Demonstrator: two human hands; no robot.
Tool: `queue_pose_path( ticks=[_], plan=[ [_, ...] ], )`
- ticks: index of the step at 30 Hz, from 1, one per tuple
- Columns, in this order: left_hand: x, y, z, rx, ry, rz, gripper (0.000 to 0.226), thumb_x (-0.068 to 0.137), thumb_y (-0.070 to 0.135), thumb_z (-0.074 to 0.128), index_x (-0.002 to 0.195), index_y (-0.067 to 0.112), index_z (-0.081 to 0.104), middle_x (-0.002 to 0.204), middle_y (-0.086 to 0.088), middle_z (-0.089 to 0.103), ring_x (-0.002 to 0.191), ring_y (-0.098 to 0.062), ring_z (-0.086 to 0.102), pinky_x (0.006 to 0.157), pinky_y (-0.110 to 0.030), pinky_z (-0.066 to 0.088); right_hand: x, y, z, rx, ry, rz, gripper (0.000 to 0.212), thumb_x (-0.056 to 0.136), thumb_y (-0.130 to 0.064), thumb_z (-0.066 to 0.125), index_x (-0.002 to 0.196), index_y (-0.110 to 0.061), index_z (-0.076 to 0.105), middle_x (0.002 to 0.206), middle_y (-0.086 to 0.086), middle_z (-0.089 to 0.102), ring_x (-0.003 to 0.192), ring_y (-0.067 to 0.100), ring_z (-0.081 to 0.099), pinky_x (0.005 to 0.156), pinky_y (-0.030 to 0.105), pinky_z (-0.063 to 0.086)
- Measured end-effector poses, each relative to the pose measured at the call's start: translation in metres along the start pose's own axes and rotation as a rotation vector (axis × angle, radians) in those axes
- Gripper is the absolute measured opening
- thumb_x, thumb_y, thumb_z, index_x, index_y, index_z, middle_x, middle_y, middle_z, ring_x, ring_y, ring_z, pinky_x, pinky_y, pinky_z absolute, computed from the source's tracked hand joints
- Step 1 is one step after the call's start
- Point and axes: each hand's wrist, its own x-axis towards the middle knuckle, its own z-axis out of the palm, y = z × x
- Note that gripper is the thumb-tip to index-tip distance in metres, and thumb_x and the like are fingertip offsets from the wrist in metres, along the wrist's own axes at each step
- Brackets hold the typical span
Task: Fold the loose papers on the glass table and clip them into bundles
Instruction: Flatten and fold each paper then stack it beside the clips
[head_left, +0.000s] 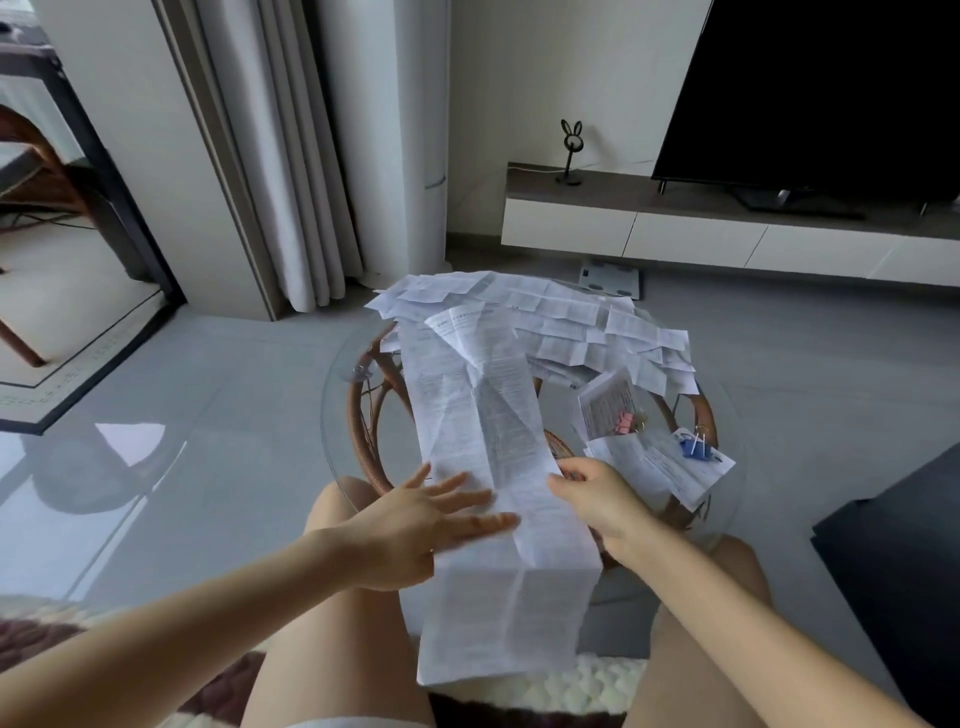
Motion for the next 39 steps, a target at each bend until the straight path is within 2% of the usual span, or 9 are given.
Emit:
queue_pose_path(
  ticks=[3, 8, 11, 14, 18, 20, 24, 29, 39],
  plan=[
    [-0.004, -0.004, 0.002, -0.224, -0.028, -0.075, 0.048, 0.094, 0.054, 0.025, 0.138, 0.059, 0.008, 0.156, 0.019, 0.004, 0.144, -0.008, -0.012, 0.117, -0.039, -0.013, -0.011, 0.009, -0.02, -0.224, -0.022, -0.281, 0.056, 0.091, 0.006, 0.046, 0.135, -0.028, 0.046, 0.132, 0.002, 0.054, 0.108, 0.014, 0.057, 0.087, 0.02, 0.049],
    [0.0, 0.005, -0.019, -0.459, -0.025, -0.222, 0.04, 0.104, 0.026, 0.035, 0.144, 0.033, 0.035, 0.145, 0.018, 0.037, 0.138, -0.004, 0.024, 0.117, -0.023, 0.001, -0.032, 0.031, -0.044, -0.724, -0.28, -0.612, 0.109, 0.081, 0.008, 0.057, 0.134, -0.068, 0.001, 0.148, -0.04, -0.005, 0.134, -0.015, 0.001, 0.107, 0.01, 0.013],
    [0.001, 0.007, -0.027, -0.5, 0.016, -0.298, 0.031, 0.103, 0.021, 0.037, 0.131, 0.026, 0.05, 0.121, 0.024, 0.047, 0.119, 0.004, 0.035, 0.105, -0.002, 0.0, -0.032, 0.035, -0.043, -0.458, -0.226, -0.774, 0.078, 0.081, -0.014, 0.072, 0.129, -0.063, 0.037, 0.146, -0.035, 0.024, 0.135, -0.01, 0.026, 0.108, 0.012, 0.024],
    [-0.004, 0.012, -0.039, -0.283, -0.131, -0.217, 0.039, 0.098, 0.031, 0.046, 0.135, 0.019, 0.049, 0.135, 0.011, 0.044, 0.132, -0.006, 0.029, 0.115, -0.026, -0.001, -0.034, 0.018, -0.041, -0.025, -0.158, -0.628, 0.041, 0.076, -0.059, 0.066, 0.096, -0.025, 0.074, 0.107, 0.003, 0.07, 0.104, 0.024, 0.064, 0.09, 0.031, 0.051],
    [-0.014, 0.0, -0.055, -0.259, -0.181, -0.224, 0.045, 0.078, 0.008, 0.059, 0.12, 0.025, 0.058, 0.133, 0.009, 0.051, 0.116, 0.0, 0.043, 0.119, -0.035, 0.01, -0.028, 0.008, -0.04, 0.095, -0.212, -0.437, 0.014, 0.086, -0.026, 0.057, 0.08, -0.017, 0.066, 0.073, -0.017, 0.072, 0.076, -0.001, 0.067, 0.07, 0.01, 0.046],
    [-0.011, -0.013, -0.057, -0.39, 0.053, -0.314, 0.053, 0.08, 0.001, 0.055, 0.124, 0.032, 0.059, 0.14, 0.013, 0.049, 0.114, 0.01, 0.043, 0.112, -0.019, 0.023, -0.028, 0.007, -0.041, 0.124, -0.235, -0.418, 0.029, 0.077, -0.047, 0.065, 0.079, -0.019, 0.072, 0.082, -0.011, 0.074, 0.084, 0.003, 0.069, 0.074, 0.012, 0.048],
    [0.01, -0.024, -0.053, -0.104, 0.255, -0.209, 0.057, 0.09, 0.054, 0.021, 0.141, 0.035, 0.039, 0.154, 0.011, 0.018, 0.145, -0.012, 0.004, 0.12, -0.032, 0.002, -0.028, 0.004, -0.051, 0.097, -0.284, -0.395, 0.031, 0.09, -0.021, 0.062, 0.06, -0.015, 0.059, 0.042, -0.014, 0.057, 0.045, -0.006, 0.056, 0.049, 0.004, 0.04],
    [0.039, -0.01, -0.043, 0.047, 0.036, -0.132, 0.096, 0.058, 0.052, -0.007, 0.149, 0.036, 0.018, 0.156, 0.007, -0.006, 0.144, -0.019, -0.017, 0.116, -0.039, -0.017, -0.031, 0.001, -0.074, -0.003, -0.405, -0.383, 0.078, 0.048, -0.075, 0.074, 0.091, -0.011, 0.072, 0.094, -0.002, 0.074, 0.09, 0.012, 0.07, 0.076, 0.015, 0.05],
    [0.04, -0.05, 0.004, -0.023, 0.171, -0.327, 0.11, 0.061, 0.08, -0.03, 0.15, 0.036, 0.018, 0.155, 0.011, 0.002, 0.146, -0.021, -0.002, 0.119, -0.044, 0.008, -0.022, -0.01, -0.073, -0.156, -0.3, -0.383, 0.017, 0.087, -0.021, 0.059, 0.089, -0.009, 0.071, 0.079, -0.013, 0.073, 0.073, 0.0, 0.067, 0.069, 0.012, 0.047]
  ],
)
